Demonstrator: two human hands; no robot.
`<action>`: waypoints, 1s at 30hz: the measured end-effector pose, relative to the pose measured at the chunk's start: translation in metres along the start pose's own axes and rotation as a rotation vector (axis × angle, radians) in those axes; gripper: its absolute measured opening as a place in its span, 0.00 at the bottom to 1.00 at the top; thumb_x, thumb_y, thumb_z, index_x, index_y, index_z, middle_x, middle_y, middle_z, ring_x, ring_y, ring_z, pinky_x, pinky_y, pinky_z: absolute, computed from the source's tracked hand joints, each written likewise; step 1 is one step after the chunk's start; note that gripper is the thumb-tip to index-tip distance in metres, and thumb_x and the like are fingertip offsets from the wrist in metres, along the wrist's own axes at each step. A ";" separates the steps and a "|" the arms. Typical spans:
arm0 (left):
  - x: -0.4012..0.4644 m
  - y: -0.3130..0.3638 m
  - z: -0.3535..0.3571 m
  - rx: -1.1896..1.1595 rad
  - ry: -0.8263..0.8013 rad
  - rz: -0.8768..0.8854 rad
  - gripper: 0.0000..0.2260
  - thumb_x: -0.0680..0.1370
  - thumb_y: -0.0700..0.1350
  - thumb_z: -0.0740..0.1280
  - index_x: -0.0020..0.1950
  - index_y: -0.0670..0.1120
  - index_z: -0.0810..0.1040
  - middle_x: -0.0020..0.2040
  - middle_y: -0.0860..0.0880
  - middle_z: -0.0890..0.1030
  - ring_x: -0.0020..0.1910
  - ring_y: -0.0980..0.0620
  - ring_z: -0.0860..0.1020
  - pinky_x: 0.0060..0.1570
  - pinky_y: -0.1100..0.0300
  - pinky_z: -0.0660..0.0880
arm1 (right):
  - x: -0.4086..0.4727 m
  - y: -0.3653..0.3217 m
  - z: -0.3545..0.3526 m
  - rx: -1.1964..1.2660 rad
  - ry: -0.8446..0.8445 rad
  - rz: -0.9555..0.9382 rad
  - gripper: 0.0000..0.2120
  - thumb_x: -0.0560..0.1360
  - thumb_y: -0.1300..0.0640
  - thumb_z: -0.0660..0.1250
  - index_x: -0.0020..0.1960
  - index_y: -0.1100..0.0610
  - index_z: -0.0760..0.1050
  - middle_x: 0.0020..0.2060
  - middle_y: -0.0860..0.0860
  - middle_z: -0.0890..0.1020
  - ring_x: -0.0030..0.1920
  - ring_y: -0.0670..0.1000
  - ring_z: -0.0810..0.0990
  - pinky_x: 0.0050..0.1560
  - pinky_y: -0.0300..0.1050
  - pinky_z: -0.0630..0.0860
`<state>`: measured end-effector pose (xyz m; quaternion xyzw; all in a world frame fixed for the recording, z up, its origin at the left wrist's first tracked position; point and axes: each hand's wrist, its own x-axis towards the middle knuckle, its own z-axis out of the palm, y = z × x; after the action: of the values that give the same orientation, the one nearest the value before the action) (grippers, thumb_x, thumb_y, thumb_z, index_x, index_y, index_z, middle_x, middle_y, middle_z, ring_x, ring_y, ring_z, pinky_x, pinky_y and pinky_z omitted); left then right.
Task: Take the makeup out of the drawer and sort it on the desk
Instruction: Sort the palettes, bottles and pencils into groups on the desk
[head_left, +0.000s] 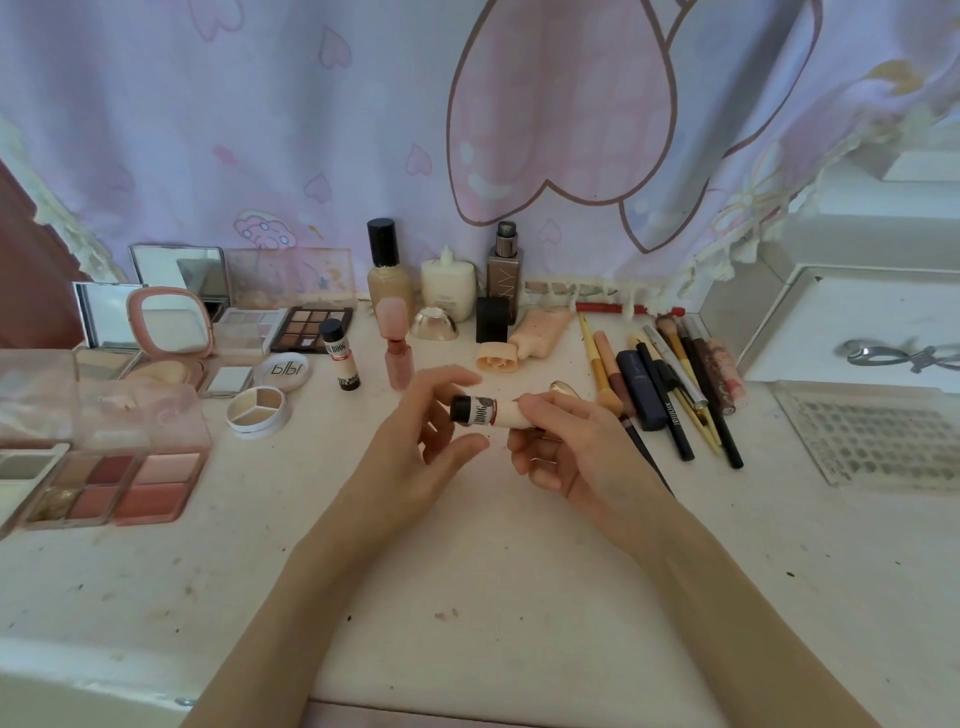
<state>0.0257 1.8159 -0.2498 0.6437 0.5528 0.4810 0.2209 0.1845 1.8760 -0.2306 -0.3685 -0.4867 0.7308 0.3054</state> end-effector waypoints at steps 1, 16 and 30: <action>0.000 0.001 0.000 0.003 0.009 -0.002 0.13 0.73 0.47 0.67 0.54 0.58 0.69 0.44 0.58 0.74 0.39 0.52 0.73 0.41 0.61 0.73 | -0.001 0.000 0.000 -0.016 -0.017 0.010 0.06 0.77 0.58 0.62 0.48 0.60 0.76 0.31 0.53 0.79 0.29 0.48 0.74 0.23 0.35 0.65; 0.002 0.005 -0.019 -0.470 0.057 -0.119 0.16 0.69 0.50 0.68 0.56 0.60 0.79 0.56 0.53 0.81 0.52 0.57 0.77 0.47 0.68 0.72 | -0.004 0.001 0.004 -0.278 -0.129 -0.129 0.09 0.78 0.62 0.62 0.55 0.54 0.75 0.41 0.48 0.84 0.38 0.42 0.76 0.36 0.36 0.70; 0.006 0.007 -0.011 -0.487 0.323 -0.233 0.11 0.67 0.45 0.67 0.47 0.53 0.80 0.44 0.55 0.84 0.50 0.56 0.80 0.46 0.66 0.75 | -0.003 0.006 0.009 -0.519 -0.118 -0.162 0.08 0.74 0.60 0.68 0.51 0.50 0.74 0.42 0.46 0.81 0.41 0.41 0.80 0.39 0.33 0.72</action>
<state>0.0195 1.8167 -0.2374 0.4194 0.5190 0.6670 0.3314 0.1780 1.8673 -0.2333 -0.3509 -0.7025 0.5750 0.2295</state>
